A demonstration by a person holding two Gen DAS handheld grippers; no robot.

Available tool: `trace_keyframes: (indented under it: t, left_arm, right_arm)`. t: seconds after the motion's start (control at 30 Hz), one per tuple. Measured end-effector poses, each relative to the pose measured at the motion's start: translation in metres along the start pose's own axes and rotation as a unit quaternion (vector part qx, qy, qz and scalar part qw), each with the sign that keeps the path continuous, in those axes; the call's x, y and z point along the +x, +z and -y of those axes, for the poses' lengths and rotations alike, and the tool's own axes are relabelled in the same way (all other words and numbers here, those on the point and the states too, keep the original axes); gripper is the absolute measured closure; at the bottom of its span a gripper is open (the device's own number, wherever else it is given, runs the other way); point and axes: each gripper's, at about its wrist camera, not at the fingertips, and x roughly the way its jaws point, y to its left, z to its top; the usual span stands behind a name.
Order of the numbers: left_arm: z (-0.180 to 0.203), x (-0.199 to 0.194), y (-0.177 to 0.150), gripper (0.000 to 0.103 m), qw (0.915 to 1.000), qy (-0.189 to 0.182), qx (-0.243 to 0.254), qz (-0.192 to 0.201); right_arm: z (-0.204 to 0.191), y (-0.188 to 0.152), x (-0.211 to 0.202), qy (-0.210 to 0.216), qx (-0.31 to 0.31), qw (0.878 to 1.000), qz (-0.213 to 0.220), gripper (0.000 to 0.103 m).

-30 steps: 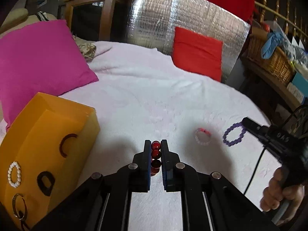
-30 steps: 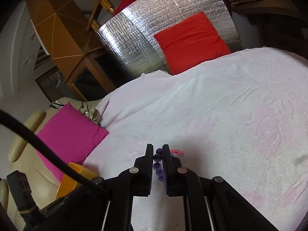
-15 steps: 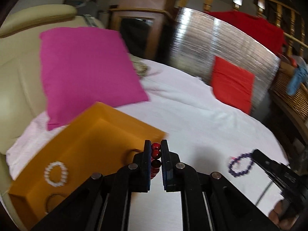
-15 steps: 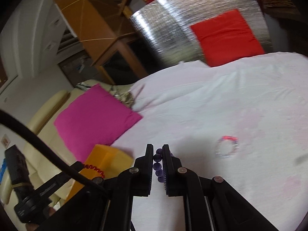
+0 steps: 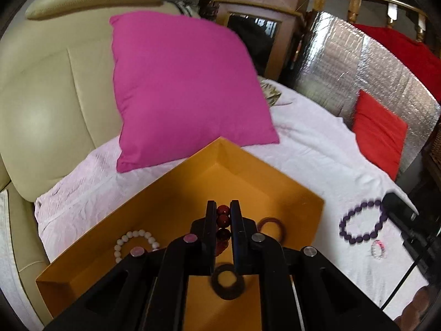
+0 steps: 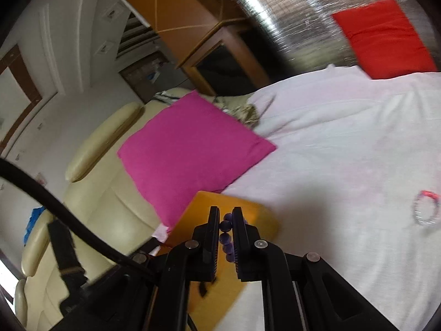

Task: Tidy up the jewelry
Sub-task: 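Open both tools to drop the red and purple bracelets into the box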

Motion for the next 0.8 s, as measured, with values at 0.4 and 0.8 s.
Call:
trace_keyframes:
  t: [0.4, 0.8]
  left_arm:
    - [-0.016, 0.035, -0.007, 0.093, 0.9983, 0.02, -0.014, -0.053]
    - [-0.013, 0.042, -0.005, 0.093, 0.9976, 0.046, -0.002, -0.053]
  right_arm:
    - [-0.026, -0.005, 0.102, -0.002, -0.009, 0.995, -0.098, 0.093]
    - [-0.02, -0.006, 0.145, -0.016, 0.01, 0.99, -0.136, 0.09]
